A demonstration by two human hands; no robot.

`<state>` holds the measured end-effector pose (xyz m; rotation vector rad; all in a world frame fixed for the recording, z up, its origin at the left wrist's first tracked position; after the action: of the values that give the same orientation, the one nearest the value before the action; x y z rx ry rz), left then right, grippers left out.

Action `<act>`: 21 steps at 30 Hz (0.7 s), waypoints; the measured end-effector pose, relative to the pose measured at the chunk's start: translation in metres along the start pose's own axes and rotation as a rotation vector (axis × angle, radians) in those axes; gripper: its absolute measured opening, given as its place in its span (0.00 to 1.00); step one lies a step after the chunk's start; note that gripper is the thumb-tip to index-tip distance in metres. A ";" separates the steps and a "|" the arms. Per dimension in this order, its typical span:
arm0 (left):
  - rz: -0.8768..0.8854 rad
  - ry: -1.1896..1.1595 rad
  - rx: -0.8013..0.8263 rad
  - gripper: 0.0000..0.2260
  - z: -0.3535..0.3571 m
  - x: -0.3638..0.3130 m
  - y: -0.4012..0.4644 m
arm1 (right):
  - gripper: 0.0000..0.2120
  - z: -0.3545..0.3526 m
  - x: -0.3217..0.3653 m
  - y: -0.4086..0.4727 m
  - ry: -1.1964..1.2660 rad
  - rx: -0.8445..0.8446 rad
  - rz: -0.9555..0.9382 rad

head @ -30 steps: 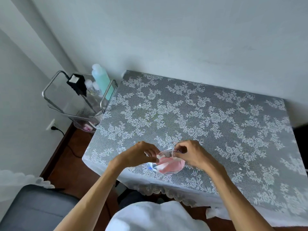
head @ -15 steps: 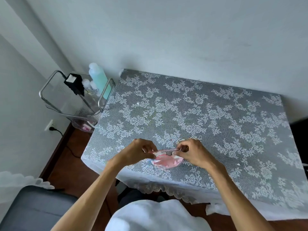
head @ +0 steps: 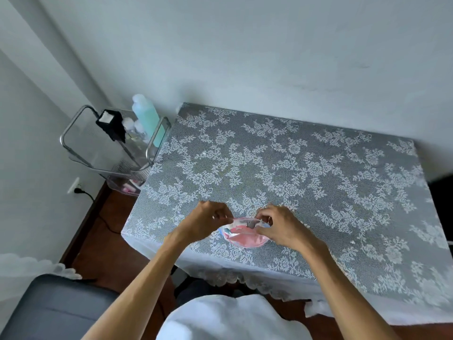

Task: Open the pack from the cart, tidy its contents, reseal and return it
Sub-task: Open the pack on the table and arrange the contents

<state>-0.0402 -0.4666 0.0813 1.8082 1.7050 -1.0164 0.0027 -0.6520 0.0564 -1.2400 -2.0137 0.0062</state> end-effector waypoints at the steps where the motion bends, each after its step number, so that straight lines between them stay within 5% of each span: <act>1: -0.013 -0.023 0.044 0.04 0.002 0.003 0.000 | 0.08 0.000 -0.002 0.000 0.029 0.004 0.014; 9: -0.071 -0.151 0.283 0.16 0.016 0.012 -0.009 | 0.06 -0.001 -0.005 0.001 0.087 -0.006 0.046; 21: -0.002 -0.060 0.021 0.08 0.003 0.005 -0.003 | 0.14 -0.010 0.010 -0.002 -0.018 -0.114 -0.140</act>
<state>-0.0435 -0.4651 0.0764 1.7716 1.6665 -1.0818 0.0050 -0.6494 0.0704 -1.1684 -2.1378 -0.1677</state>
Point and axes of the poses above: each hand's wrist, its own y-axis towards the middle knuckle, its own z-axis out of the palm, x = y × z, the point moved 8 cm from there along y, towards the middle knuckle, and after that the axes turned 2 degrees about -x, right-handed, at the moved point
